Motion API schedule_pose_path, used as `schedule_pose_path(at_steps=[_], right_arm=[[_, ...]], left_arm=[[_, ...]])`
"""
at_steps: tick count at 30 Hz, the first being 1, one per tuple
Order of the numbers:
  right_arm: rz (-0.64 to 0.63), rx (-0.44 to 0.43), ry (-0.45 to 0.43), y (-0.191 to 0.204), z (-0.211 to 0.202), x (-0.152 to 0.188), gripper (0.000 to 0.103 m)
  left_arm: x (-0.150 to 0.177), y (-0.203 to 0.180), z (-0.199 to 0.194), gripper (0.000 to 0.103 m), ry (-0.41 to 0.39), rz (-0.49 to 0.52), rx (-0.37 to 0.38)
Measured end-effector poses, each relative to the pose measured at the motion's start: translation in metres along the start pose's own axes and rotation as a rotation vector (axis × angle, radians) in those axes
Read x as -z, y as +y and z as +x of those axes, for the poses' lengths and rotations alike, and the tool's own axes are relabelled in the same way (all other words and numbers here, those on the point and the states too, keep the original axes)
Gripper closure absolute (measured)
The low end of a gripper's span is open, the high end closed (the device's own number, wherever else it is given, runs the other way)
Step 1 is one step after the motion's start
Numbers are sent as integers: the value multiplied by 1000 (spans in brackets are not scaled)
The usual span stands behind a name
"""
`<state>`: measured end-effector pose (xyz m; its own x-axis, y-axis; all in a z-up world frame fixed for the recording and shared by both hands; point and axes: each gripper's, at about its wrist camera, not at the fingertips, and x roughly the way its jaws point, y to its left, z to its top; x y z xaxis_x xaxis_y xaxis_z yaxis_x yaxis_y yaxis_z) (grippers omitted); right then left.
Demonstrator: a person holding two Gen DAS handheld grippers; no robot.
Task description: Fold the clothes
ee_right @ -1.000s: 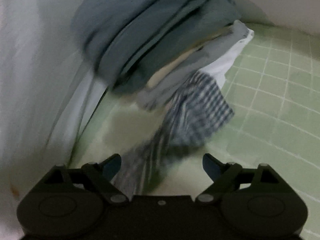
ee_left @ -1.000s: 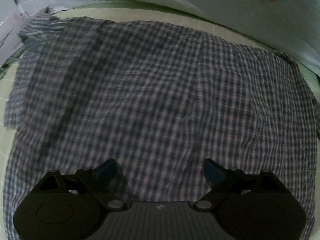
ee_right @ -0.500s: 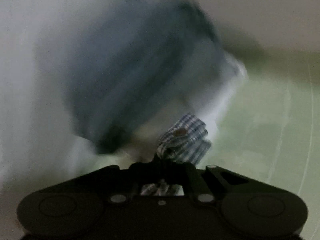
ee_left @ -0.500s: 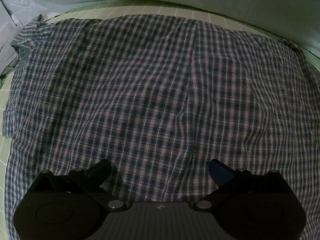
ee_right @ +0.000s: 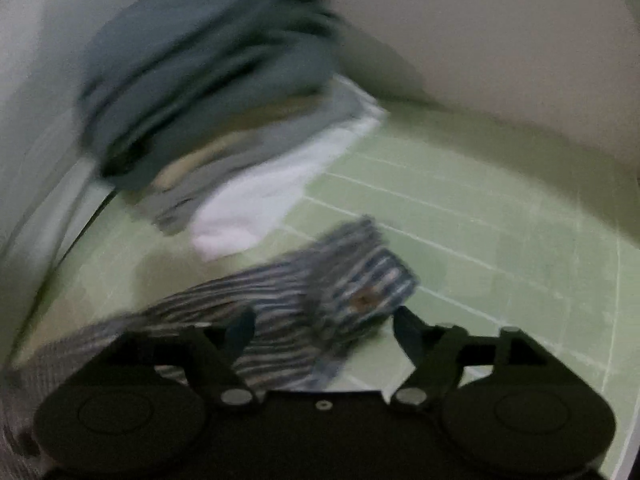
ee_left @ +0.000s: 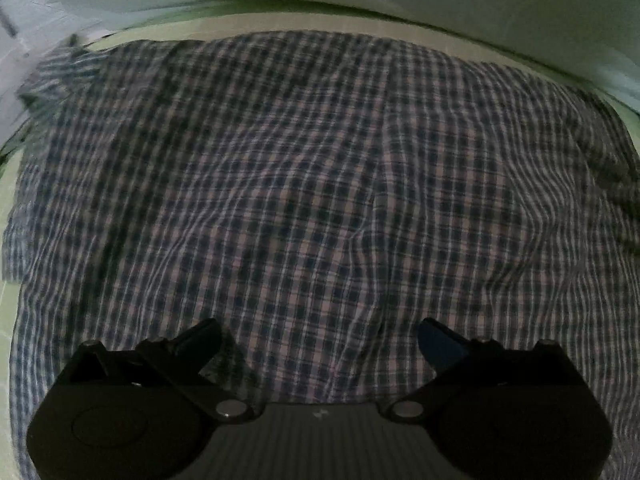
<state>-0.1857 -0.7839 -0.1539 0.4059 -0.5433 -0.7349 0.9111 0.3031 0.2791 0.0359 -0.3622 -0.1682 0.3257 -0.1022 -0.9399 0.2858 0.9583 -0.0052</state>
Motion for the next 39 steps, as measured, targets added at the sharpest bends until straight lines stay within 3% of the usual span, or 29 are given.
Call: schedule_pose_path(at_steps=[6, 9, 12, 15, 19, 22, 24, 25, 26, 27, 28, 29, 31, 39], right_arm=[[-222, -116, -2, 88, -3, 5, 9], [-332, -173, -3, 133, -4, 7, 9], [-419, -217, 9, 171, -1, 11, 9], [-457, -230, 52, 196, 10, 20, 9], [-506, -247, 108, 229, 26, 32, 9], [-543, -260, 151, 254, 37, 41, 15], [-567, -268, 179, 271, 45, 46, 29], [-580, -272, 193, 279, 49, 49, 36], [-592, -277, 208, 287, 53, 52, 51], [-604, -281, 222, 296, 57, 55, 69], [-592, -303, 229, 295, 54, 56, 79], [-594, -308, 212, 292, 48, 54, 96], [-608, -330, 168, 288, 32, 53, 100], [-621, -418, -20, 225, -69, 37, 101]], left_arm=[[-28, 55, -16, 0, -85, -114, 33], [-52, 77, -28, 0, -184, -103, -53], [-92, 104, -22, 0, -234, -108, -123], [-117, 129, -9, 0, -241, -205, -144], [-140, 154, 8, 0, -242, -342, -87], [-150, 160, 15, 0, -240, -414, -73], [-150, 164, 15, 1, -225, -483, -67], [-151, 168, 19, 5, -213, -516, -64], [-150, 173, 21, 11, -207, -548, -58], [-147, 176, 23, 31, -203, -579, -40], [-144, 180, 25, 45, -198, -609, -23], [-141, 184, 26, 50, -194, -639, -5], [-134, 187, 25, 84, -196, -663, 15], [-77, 180, -52, 89, -328, -591, 38]])
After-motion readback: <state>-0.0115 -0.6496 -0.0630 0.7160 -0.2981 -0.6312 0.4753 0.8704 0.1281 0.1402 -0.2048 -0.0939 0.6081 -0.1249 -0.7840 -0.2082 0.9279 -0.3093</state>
